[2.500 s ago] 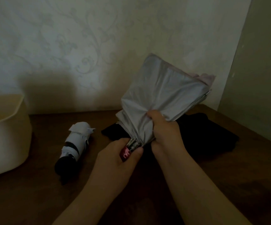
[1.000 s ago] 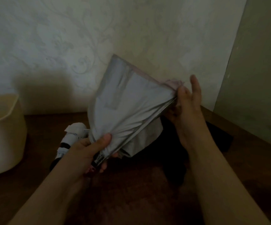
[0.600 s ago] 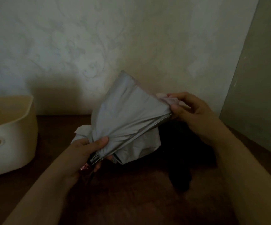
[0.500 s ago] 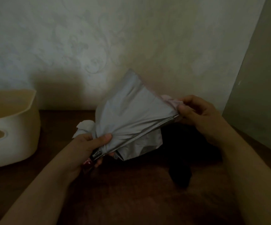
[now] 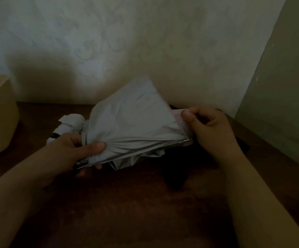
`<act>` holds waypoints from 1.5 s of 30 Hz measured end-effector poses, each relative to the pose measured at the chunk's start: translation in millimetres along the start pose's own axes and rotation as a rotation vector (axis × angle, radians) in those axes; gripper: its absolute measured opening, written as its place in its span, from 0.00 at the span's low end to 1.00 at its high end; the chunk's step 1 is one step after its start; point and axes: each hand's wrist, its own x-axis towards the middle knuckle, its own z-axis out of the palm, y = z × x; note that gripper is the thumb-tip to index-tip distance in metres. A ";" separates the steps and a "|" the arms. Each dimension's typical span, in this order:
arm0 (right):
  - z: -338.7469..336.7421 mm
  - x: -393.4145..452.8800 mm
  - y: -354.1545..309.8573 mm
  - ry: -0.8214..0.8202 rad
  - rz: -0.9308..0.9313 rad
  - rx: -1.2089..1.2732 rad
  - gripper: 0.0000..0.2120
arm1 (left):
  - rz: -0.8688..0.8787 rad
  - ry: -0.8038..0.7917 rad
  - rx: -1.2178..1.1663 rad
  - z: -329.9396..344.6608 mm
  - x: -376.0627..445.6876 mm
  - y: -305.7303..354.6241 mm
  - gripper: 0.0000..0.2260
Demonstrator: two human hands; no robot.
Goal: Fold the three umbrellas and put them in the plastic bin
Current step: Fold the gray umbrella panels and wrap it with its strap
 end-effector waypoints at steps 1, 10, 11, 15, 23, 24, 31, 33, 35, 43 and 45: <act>0.3 0.7 0.5 0.020 0.023 -0.033 0.09 | 0.006 -0.006 0.001 3.2 -1.9 0.1 0.29; 0.4 5.3 2.3 0.109 0.188 0.019 0.06 | 0.111 0.024 -0.079 10.6 -4.6 -1.2 0.31; -1.9 5.9 0.5 0.117 0.194 0.092 0.04 | 0.108 0.033 -0.093 9.6 -4.0 -0.9 0.29; -10.3 6.1 -4.0 0.067 0.163 0.235 0.05 | 0.115 0.066 -0.132 4.6 0.1 -5.0 0.36; -1.4 0.4 -4.6 -0.048 0.080 0.107 0.19 | 0.077 0.032 -0.130 3.6 0.6 -5.4 0.36; -1.1 0.5 -3.6 -0.037 0.083 0.106 0.20 | 0.076 0.038 -0.115 4.1 0.5 -4.8 0.36; -2.1 -0.5 -2.5 -0.074 0.003 0.065 0.18 | 0.052 0.086 -0.108 6.5 -2.7 0.0 0.28; -2.8 0.6 -4.7 -0.047 -0.052 0.030 0.10 | 0.051 0.077 -0.134 5.9 -4.4 1.5 0.29; -5.1 1.7 -7.9 -0.028 -0.074 0.028 0.03 | 0.057 0.033 -0.089 5.0 -6.2 2.0 0.33; -4.7 0.8 0.0 0.020 -0.141 -0.006 0.10 | 0.004 -0.015 -0.125 9.8 -5.2 3.0 0.10; -3.9 0.2 -0.5 0.027 -0.156 -0.002 0.08 | 0.001 -0.020 -0.127 9.4 -4.8 3.3 0.09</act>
